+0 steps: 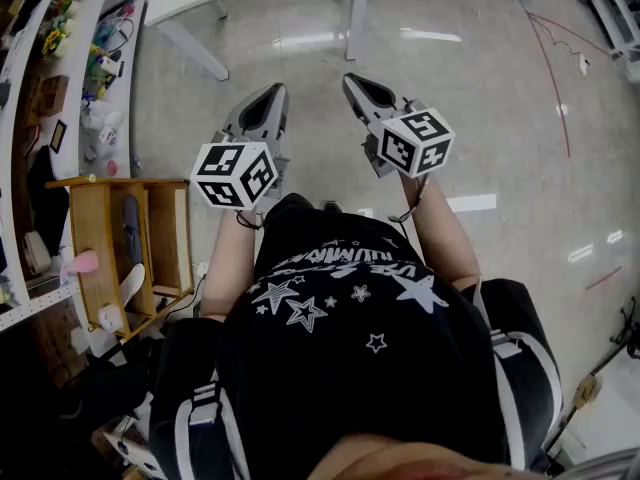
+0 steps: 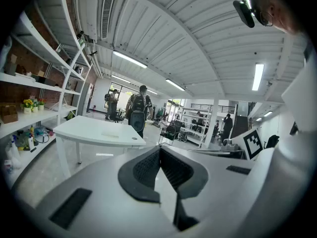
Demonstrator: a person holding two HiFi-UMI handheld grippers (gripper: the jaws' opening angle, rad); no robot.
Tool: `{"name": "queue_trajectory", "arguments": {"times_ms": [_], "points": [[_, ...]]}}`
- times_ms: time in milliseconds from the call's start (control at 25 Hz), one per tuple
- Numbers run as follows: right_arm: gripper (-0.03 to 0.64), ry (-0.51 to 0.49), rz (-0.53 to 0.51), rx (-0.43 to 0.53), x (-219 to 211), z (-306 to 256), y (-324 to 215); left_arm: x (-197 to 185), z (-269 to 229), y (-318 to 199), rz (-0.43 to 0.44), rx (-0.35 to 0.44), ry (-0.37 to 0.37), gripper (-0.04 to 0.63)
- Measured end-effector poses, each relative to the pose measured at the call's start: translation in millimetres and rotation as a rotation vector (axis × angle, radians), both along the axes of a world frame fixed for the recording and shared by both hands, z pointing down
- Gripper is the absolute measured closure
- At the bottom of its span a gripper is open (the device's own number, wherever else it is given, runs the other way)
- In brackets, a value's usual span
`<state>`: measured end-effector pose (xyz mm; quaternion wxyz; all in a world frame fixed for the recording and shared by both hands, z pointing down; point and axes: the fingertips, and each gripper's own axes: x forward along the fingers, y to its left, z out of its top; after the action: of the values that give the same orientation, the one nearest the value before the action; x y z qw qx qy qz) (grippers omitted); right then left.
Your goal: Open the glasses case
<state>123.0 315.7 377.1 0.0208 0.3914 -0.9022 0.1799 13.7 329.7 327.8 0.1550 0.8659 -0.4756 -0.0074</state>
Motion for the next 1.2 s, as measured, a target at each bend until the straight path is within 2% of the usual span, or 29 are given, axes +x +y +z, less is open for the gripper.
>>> {"name": "queue_trajectory", "arguments": {"times_ms": [440,800,1200], "points": [[0.611,0.033,0.014,-0.009,-4.3,12.0,-36.2,-35.4,9.0,-43.5,-0.055,0.011,0.005,0.584],[0.611,0.050,0.071,-0.019,-11.2,13.1,-103.0,-48.9,14.7,-115.8,-0.014,-0.001,0.014,0.584],[0.611,0.062,0.119,-0.022,-40.4,8.0,-194.5,-83.1,17.8,-211.0,0.013,-0.010,0.007,0.584]]}}
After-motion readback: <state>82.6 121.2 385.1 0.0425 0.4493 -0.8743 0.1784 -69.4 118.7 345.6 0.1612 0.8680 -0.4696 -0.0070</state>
